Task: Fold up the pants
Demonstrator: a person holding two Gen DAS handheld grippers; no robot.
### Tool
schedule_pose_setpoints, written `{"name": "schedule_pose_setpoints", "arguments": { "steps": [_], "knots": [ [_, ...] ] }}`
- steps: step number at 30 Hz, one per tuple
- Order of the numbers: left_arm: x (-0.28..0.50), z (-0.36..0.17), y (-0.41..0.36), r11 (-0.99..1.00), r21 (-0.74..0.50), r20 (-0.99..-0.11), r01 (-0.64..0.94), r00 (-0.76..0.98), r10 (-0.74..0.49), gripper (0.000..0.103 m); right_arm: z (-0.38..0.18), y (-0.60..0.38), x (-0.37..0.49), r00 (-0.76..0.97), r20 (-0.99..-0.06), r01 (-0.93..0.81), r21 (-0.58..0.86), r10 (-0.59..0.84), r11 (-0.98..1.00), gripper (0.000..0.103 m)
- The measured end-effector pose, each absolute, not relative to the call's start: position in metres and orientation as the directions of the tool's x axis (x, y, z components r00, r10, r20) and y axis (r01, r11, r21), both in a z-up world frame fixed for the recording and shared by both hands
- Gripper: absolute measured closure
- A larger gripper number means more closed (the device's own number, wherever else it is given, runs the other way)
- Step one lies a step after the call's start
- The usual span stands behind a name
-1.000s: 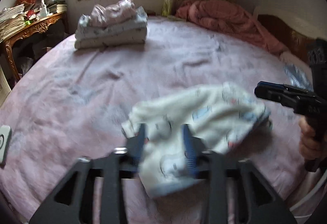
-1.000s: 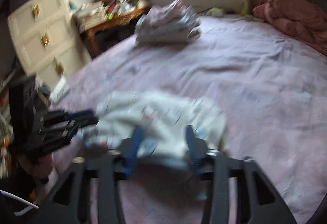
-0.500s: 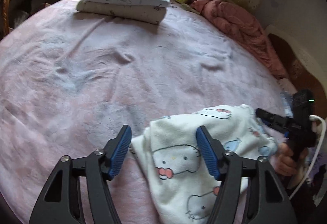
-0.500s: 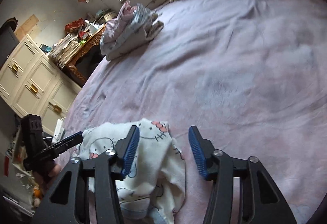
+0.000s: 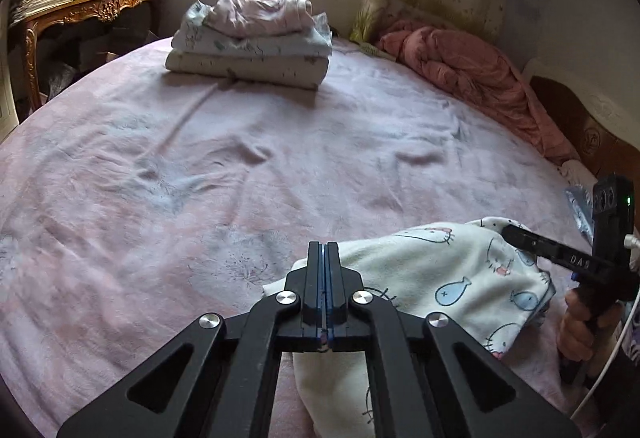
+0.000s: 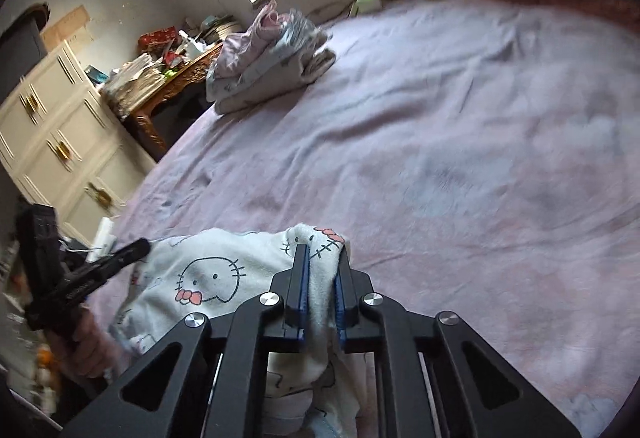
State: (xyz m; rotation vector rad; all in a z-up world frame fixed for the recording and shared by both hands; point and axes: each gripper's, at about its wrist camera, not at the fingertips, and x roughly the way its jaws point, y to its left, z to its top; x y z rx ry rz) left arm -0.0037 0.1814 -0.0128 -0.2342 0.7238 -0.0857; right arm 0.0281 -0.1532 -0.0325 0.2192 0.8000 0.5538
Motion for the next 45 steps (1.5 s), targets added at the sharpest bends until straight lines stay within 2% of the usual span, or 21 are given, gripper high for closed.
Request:
{"name": "schedule_pose_setpoints", "arguments": {
  "steps": [8, 14, 16, 18, 21, 23, 25, 28, 33, 39, 41, 45],
  "knots": [
    [-0.008, -0.007, 0.177, 0.978, -0.209, -0.625, 0.018, 0.767, -0.147, 0.103, -0.016, -0.161, 0.012, 0.643, -0.584, -0.355, 0.345, 0.495, 0.869, 0.093],
    [-0.013, -0.004, 0.171, 0.985, -0.169, -0.617, 0.031, 0.776, -0.130, 0.102, -0.017, -0.161, 0.012, 0.649, -0.595, -0.356, 0.313, 0.474, 0.880, 0.093],
    [-0.015, -0.003, 0.170, 0.990, -0.138, -0.611, 0.013, 0.786, -0.096, 0.095, -0.020, -0.160, 0.012, 0.638, -0.603, -0.364, 0.312, 0.479, 0.878, 0.092],
    [-0.019, 0.000, 0.171, 0.992, -0.123, -0.597, 0.006, 0.798, -0.079, 0.070, -0.022, -0.161, 0.014, 0.629, -0.608, -0.360, 0.325, 0.485, 0.875, 0.090],
    [-0.024, 0.007, 0.178, 0.991, -0.135, -0.574, -0.005, 0.816, -0.074, 0.064, -0.022, -0.168, 0.016, 0.626, -0.605, -0.338, 0.358, 0.492, 0.870, 0.081],
    [-0.028, 0.011, 0.182, 0.989, -0.149, -0.558, -0.011, 0.827, -0.075, 0.056, -0.020, -0.176, 0.016, 0.624, -0.604, -0.324, 0.378, 0.496, 0.867, 0.061],
    [-0.032, 0.016, 0.182, 0.988, -0.154, -0.539, 0.010, 0.837, -0.092, 0.056, -0.016, -0.182, 0.014, 0.628, -0.593, -0.315, 0.398, 0.504, 0.861, 0.046],
    [-0.039, 0.021, 0.173, 0.985, -0.154, -0.511, 0.082, 0.846, -0.150, 0.054, -0.011, -0.191, 0.014, 0.594, -0.592, -0.322, 0.446, 0.545, 0.835, 0.044],
    [-0.043, 0.020, 0.146, 0.968, -0.159, -0.516, 0.195, 0.819, -0.250, 0.054, -0.012, -0.209, 0.012, 0.475, -0.588, -0.257, 0.619, 0.655, 0.742, 0.043],
    [-0.038, 0.009, 0.124, 0.973, -0.117, -0.580, 0.200, 0.781, -0.231, 0.054, -0.014, -0.207, -0.037, 0.432, -0.564, -0.192, 0.705, 0.704, 0.683, 0.043],
    [-0.039, 0.006, 0.122, 0.975, -0.112, -0.595, 0.190, 0.774, -0.219, 0.054, -0.016, -0.197, -0.055, 0.426, -0.572, -0.175, 0.708, 0.701, 0.684, 0.036],
    [-0.039, 0.004, 0.126, 0.974, -0.155, -0.615, 0.165, 0.755, -0.226, 0.042, -0.031, -0.175, -0.074, 0.403, -0.569, -0.112, 0.746, 0.716, 0.656, 0.033]
  ]
}}
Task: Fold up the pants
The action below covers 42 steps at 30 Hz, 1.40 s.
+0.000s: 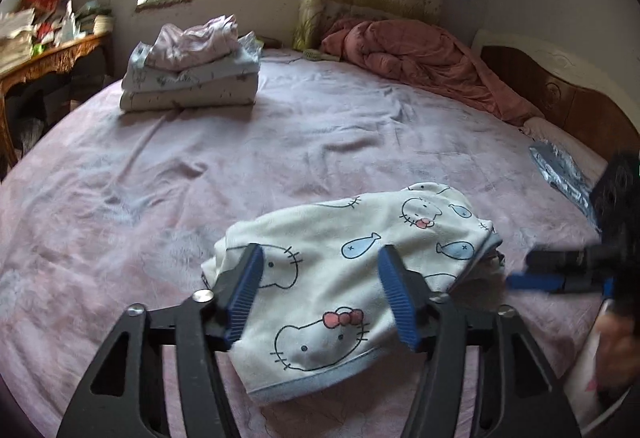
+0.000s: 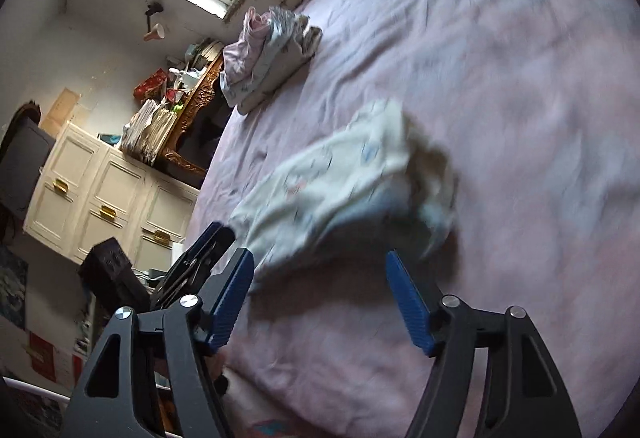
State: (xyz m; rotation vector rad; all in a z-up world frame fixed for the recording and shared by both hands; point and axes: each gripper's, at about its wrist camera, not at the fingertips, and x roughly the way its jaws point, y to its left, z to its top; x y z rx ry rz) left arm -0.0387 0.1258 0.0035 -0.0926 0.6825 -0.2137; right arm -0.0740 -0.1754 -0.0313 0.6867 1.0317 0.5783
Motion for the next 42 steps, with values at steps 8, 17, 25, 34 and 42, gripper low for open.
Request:
{"name": "schedule_pose_setpoints", "arguments": {
  "steps": [8, 17, 25, 34, 42],
  "knots": [
    [-0.027, -0.022, 0.142, 0.973, -0.224, -0.692, 0.061, 0.692, -0.203, 0.044, -0.062, -0.135, -0.067, 0.447, -0.566, 0.011, 0.778, 0.693, 0.628, 0.032],
    [-0.029, -0.026, 0.149, 0.965, -0.258, -0.716, 0.040, 0.663, -0.219, 0.046, -0.068, -0.125, -0.041, 0.506, -0.547, 0.100, 0.805, 0.667, 0.584, 0.032],
    [-0.027, -0.029, 0.150, 0.963, -0.267, -0.722, 0.028, 0.656, -0.220, 0.046, -0.072, -0.132, -0.017, 0.593, -0.426, 0.062, 0.870, 0.683, 0.489, 0.032],
    [-0.019, -0.037, 0.162, 0.952, -0.305, -0.742, -0.026, 0.633, -0.221, 0.045, -0.064, -0.125, -0.019, 0.496, -0.557, 0.073, 0.791, 0.666, 0.607, 0.039],
    [-0.025, -0.030, 0.164, 0.959, -0.277, -0.737, -0.057, 0.653, -0.175, 0.049, -0.075, -0.097, -0.028, 0.381, -0.502, 0.136, 0.861, 0.776, 0.490, 0.034]
  ]
}}
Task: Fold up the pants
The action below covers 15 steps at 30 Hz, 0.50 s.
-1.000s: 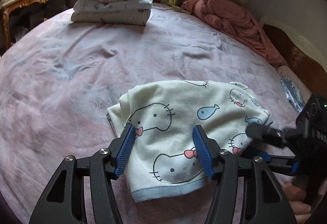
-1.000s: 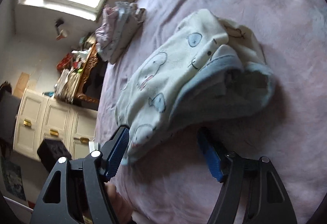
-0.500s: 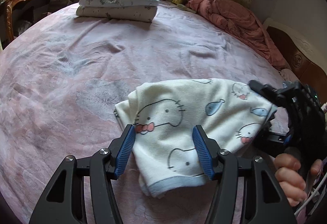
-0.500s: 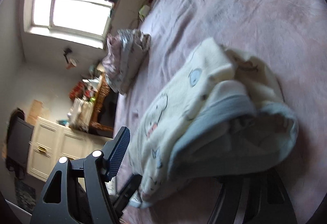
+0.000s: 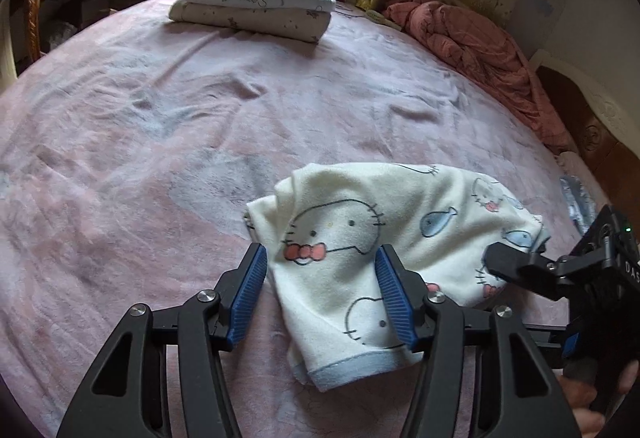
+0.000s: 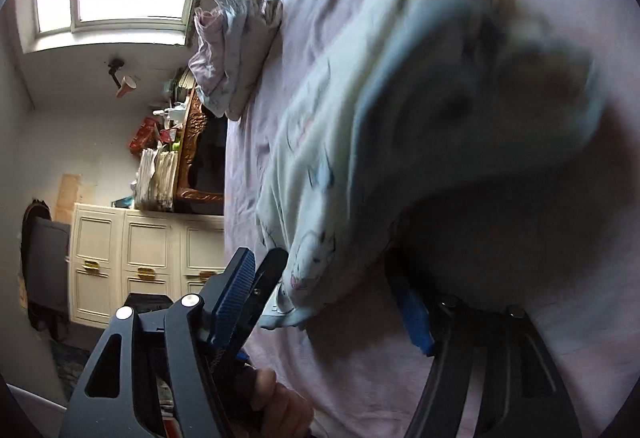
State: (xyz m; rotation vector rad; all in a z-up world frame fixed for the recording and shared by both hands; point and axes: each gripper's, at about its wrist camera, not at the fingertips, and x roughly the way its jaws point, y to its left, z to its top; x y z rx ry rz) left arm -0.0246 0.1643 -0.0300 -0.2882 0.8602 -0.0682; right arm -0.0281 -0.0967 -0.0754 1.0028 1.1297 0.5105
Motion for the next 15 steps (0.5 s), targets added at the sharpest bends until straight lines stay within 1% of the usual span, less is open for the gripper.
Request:
{"name": "schedule_pose_setpoints", "arguments": {
  "steps": [1, 3, 5, 9, 11, 13, 15],
  "knots": [
    [-0.024, -0.030, 0.164, 0.962, -0.266, -0.739, -0.062, 0.654, -0.162, 0.050, -0.072, -0.092, -0.028, 0.402, -0.501, 0.136, 0.860, 0.767, 0.491, 0.034],
    [-0.024, -0.032, 0.163, 0.964, -0.258, -0.745, -0.062, 0.648, -0.157, 0.051, -0.073, -0.084, -0.026, 0.395, -0.467, 0.142, 0.882, 0.791, 0.450, 0.034],
    [-0.023, -0.034, 0.161, 0.966, -0.250, -0.749, -0.064, 0.645, -0.152, 0.051, -0.076, -0.075, -0.022, 0.377, -0.471, 0.158, 0.881, 0.798, 0.445, 0.034],
    [-0.023, -0.036, 0.157, 0.976, -0.208, -0.755, -0.060, 0.644, -0.121, 0.051, -0.074, -0.071, -0.019, 0.443, -0.462, 0.125, 0.880, 0.768, 0.458, 0.034],
    [-0.020, -0.041, 0.158, 0.975, -0.215, -0.766, -0.058, 0.630, -0.131, 0.050, -0.072, -0.078, -0.018, 0.514, -0.453, 0.099, 0.875, 0.728, 0.475, 0.039],
    [-0.019, -0.043, 0.160, 0.971, -0.229, -0.769, -0.064, 0.623, -0.141, 0.049, -0.071, -0.087, -0.015, 0.568, -0.424, 0.069, 0.878, 0.705, 0.473, 0.041],
    [-0.018, -0.043, 0.160, 0.972, -0.227, -0.770, -0.060, 0.623, -0.141, 0.049, -0.074, -0.097, -0.014, 0.587, -0.398, 0.053, 0.888, 0.705, 0.457, 0.044]
  ]
}}
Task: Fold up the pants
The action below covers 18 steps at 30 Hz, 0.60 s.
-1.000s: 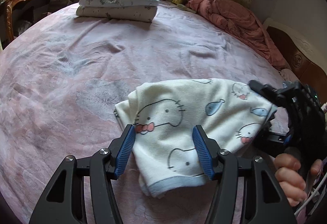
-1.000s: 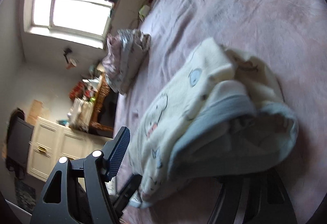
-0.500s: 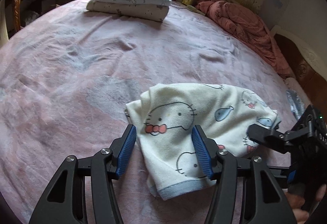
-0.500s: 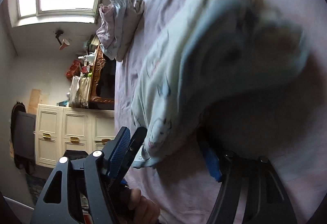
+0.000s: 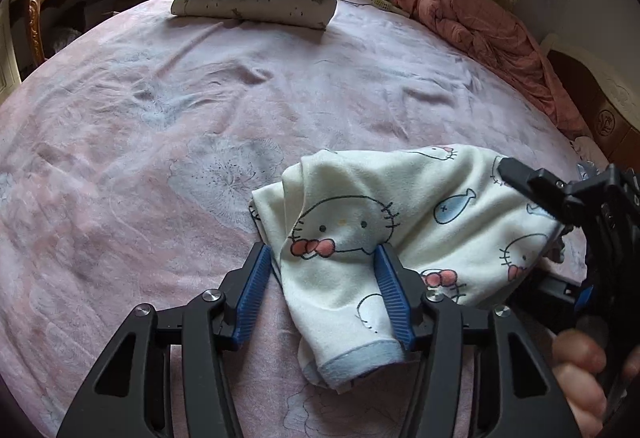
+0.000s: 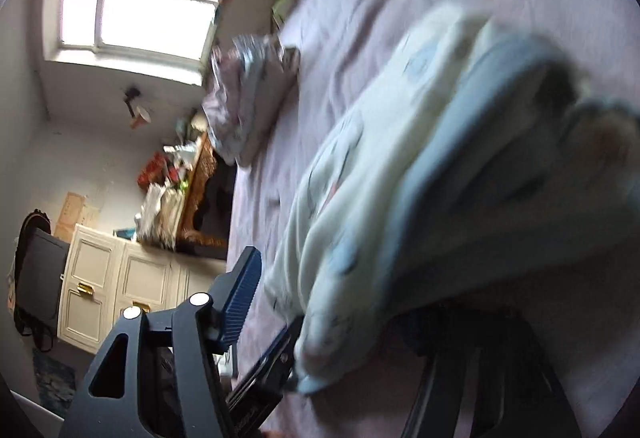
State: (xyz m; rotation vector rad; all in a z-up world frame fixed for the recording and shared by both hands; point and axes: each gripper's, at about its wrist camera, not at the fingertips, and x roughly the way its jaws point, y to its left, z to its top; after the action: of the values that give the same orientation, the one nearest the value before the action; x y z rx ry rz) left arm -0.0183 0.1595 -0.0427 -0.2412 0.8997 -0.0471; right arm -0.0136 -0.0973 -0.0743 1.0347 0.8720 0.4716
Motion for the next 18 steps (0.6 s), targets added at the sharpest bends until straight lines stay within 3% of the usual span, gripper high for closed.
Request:
{"name": "schedule_pose_setpoints", "arguments": {
  "steps": [5, 13, 18],
  "knots": [
    [-0.018, -0.043, 0.158, 0.975, -0.215, -0.771, -0.060, 0.624, -0.131, 0.048, -0.068, -0.117, -0.009, 0.673, -0.367, -0.024, 0.857, 0.642, 0.515, 0.047],
    [-0.017, -0.043, 0.158, 0.977, -0.207, -0.769, -0.059, 0.627, -0.125, 0.048, -0.065, -0.116, 0.013, 0.592, -0.386, -0.091, 0.840, 0.708, 0.534, 0.048],
    [-0.028, -0.032, 0.156, 0.978, -0.208, -0.717, -0.028, 0.685, -0.133, 0.051, -0.061, -0.121, 0.005, 0.617, -0.427, -0.111, 0.785, 0.661, 0.610, 0.076]
  ]
}}
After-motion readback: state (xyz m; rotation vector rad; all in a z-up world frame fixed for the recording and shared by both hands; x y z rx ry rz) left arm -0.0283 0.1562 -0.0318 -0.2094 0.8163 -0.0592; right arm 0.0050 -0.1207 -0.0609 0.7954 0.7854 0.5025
